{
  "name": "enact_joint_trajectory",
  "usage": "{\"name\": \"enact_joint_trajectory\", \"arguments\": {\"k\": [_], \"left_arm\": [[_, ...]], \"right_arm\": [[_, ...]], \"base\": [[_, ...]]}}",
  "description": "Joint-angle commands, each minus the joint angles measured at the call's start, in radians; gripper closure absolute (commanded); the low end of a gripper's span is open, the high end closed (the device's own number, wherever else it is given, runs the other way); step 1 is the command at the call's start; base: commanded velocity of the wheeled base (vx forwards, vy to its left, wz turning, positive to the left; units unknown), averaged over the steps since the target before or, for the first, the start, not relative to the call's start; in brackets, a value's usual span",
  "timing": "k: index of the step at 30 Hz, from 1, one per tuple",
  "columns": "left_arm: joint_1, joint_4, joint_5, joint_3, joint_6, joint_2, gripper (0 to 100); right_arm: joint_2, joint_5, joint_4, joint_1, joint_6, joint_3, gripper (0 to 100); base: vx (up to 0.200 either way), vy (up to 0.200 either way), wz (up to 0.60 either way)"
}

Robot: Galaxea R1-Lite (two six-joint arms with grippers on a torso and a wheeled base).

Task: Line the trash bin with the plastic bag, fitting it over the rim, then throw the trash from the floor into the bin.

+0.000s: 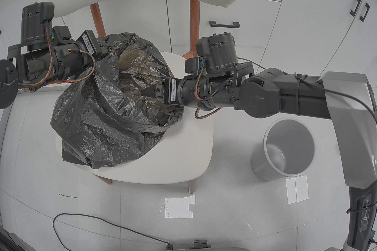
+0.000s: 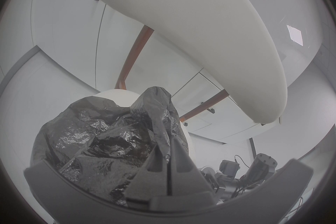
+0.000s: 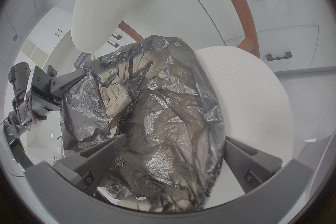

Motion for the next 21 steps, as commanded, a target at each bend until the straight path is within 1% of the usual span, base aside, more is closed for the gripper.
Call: {"name": "enact_joint_trajectory", "arguments": {"k": [1,2,5,9,15,17,19,21], "left_arm": [[0.001,0.000,0.000,0.002,-0.001,-0.003,100],[0.001,0.000,0.000,0.002,-0.001,-0.003,100],[0.001,0.000,0.000,0.005,-0.001,-0.003,100],[0.001,0.001,0.002,0.014,0.001,0.006,100],[0.000,0.015,0.000,0.016,0.007,0.006,100],[-0.014,0.024,-0.001,0.016,0.013,0.003,100],[-0.048,0.067,-0.003,0.011,0.015,0.000,100],[-0.048,0.067,-0.003,0.011,0.015,0.000,100]], "right_arm": [[0.034,0.001,-0.001,0.008,0.037,-0.009,0],[0.034,0.001,-0.001,0.008,0.039,-0.009,100],[0.034,0.001,0.004,0.006,0.037,-0.009,100],[0.020,0.001,0.056,0.006,0.037,-0.009,100],[0.012,0.001,0.061,0.006,0.035,-0.009,100],[0.006,0.001,0.064,0.008,0.037,-0.009,100],[-0.020,0.002,0.090,0.006,0.037,-0.009,100],[-0.020,0.002,0.090,0.006,0.037,-0.009,100]], "base": [[0.000,0.000,0.00],[0.000,0.000,0.00],[0.000,0.000,0.00],[0.000,0.000,0.00],[0.000,0.000,0.00],[0.000,0.000,0.00],[0.000,0.000,0.00],[0.000,0.000,0.00]]}}
